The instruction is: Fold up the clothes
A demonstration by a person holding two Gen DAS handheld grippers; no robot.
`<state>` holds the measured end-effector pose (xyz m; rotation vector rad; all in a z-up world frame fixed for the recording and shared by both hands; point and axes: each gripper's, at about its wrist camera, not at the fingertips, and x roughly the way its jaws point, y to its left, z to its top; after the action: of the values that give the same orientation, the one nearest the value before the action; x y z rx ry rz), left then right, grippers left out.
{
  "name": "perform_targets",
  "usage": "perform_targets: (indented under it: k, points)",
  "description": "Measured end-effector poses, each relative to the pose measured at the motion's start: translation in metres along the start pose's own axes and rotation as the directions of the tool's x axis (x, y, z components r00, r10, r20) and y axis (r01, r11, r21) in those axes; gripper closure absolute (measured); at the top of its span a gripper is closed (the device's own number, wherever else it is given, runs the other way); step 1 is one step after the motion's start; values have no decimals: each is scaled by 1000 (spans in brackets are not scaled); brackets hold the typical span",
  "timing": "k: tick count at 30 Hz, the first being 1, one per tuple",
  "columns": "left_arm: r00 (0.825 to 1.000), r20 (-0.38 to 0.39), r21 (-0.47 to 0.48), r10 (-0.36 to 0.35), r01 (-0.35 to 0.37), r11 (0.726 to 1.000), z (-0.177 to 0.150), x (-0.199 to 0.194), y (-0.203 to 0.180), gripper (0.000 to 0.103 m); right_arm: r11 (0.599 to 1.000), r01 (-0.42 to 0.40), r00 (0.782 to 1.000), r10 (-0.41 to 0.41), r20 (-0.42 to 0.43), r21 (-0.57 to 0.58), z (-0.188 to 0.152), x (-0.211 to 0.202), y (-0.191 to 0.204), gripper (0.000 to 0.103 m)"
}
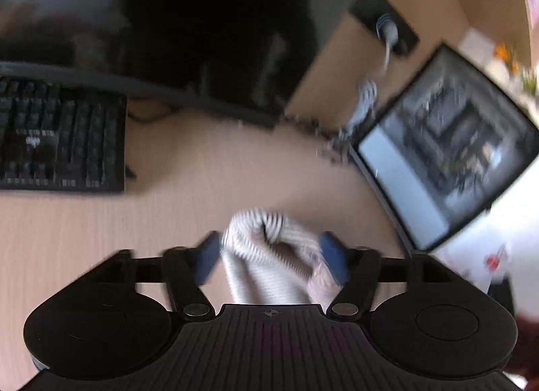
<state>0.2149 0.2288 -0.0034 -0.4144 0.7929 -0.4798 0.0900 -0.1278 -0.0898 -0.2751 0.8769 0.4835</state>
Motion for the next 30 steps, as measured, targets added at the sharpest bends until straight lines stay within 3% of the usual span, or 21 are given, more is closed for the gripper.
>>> perform_targets:
  k: [3, 5, 6, 7, 9, 11, 14, 16, 17, 18, 19, 20, 21, 22, 26, 30]
  points:
    - [1000, 4, -47, -6, 6, 999, 16, 2, 7, 14, 998, 3, 1000, -4, 9, 65, -5, -15, -2, 88]
    - [1000, -29, -78, 5, -8, 997, 23, 19, 9, 11, 983, -15, 999, 9, 35, 182, -8, -27, -13, 83]
    - [999, -45, -95, 13, -17, 995, 26, 28, 10, 11, 964, -32, 998, 17, 56, 265, -8, -33, -21, 72]
    - [998, -68, -110, 14, -22, 994, 27, 37, 11, 11, 937, -49, 997, 23, 77, 346, -8, -39, -29, 53]
    - [994, -110, -137, 13, -28, 990, 30, 54, 12, 11, 838, -88, 991, 19, 133, 538, -8, -48, -49, 34]
    - [989, -144, -149, 15, -37, 988, 31, 69, 12, 11, 685, -162, 982, 40, 186, 710, -10, -42, -66, 33]
    - [980, -192, -162, 42, -74, 984, 25, 83, 13, 11, 512, -191, 982, 91, 168, 837, -14, -13, -74, 32]
    - [973, -223, -170, 66, -105, 980, 20, 91, 14, 14, 524, -151, 988, 102, 115, 838, -9, 6, -65, 32]
    - [970, -232, -183, 69, -113, 977, 16, 93, 16, 16, 558, -138, 990, 98, 101, 818, -4, 13, -59, 32]
    - [970, -236, -197, 63, -111, 974, 13, 95, 18, 26, 595, -135, 991, 95, 97, 793, 1, 17, -54, 37]
    - [971, -235, -215, 54, -106, 971, 11, 97, 20, 43, 652, -117, 993, 75, 90, 749, 9, 23, -51, 59]
    - [972, -230, -228, 49, -103, 968, 10, 99, 21, 53, 707, -98, 995, 54, 85, 701, 17, 28, -48, 70]
    - [974, -220, -228, 50, -101, 968, 11, 99, 19, 71, 761, -84, 996, 41, 81, 643, 27, 31, -50, 76]
    - [977, -204, -203, 62, -104, 974, 12, 97, 14, 77, 810, -69, 996, 27, 80, 583, 37, 33, -52, 81]
    - [988, -139, -70, 65, -76, 995, 9, 70, -18, 81, 881, -61, 988, -12, 151, 470, 69, 2, -82, 85]
    - [986, -165, -9, 5, -7, 1000, -36, 41, -53, 81, 911, -92, 990, 39, 139, 403, 65, -28, -97, 85]
